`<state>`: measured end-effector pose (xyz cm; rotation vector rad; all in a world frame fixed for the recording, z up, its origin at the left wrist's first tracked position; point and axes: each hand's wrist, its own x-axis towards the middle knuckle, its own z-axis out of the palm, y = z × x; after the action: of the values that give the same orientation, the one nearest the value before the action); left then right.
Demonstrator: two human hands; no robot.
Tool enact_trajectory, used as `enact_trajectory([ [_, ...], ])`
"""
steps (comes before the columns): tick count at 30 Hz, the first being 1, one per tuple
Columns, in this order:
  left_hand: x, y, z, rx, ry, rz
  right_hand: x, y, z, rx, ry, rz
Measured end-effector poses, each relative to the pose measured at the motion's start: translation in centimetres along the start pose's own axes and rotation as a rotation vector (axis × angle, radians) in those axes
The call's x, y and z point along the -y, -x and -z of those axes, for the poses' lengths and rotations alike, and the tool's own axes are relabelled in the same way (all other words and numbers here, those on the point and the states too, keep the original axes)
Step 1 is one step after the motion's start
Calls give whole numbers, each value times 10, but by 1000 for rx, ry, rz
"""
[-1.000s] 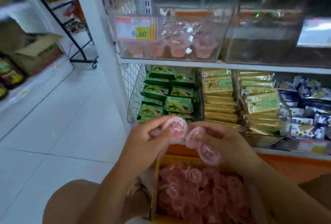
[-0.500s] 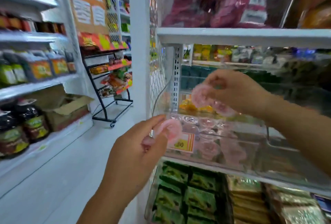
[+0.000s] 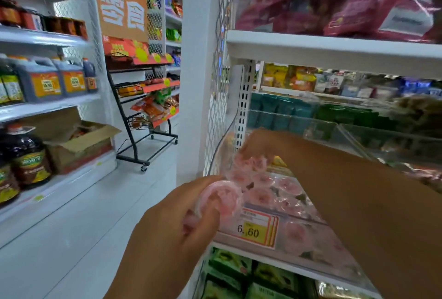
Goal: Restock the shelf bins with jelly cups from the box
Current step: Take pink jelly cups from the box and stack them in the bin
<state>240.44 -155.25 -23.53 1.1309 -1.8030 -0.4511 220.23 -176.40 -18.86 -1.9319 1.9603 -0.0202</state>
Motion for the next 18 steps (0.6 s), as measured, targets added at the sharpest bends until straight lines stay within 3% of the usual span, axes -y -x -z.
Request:
enact_trajectory([
  [6,4,-1,0,8,-2,-5,-4,1,4,-3,115,46],
  [12,7,0,-1,21,19,9,-23,2,2,-153,-168,18],
  [18,9,0,-1,33,27,-4,-33,13,-1,-104,-3,-37],
])
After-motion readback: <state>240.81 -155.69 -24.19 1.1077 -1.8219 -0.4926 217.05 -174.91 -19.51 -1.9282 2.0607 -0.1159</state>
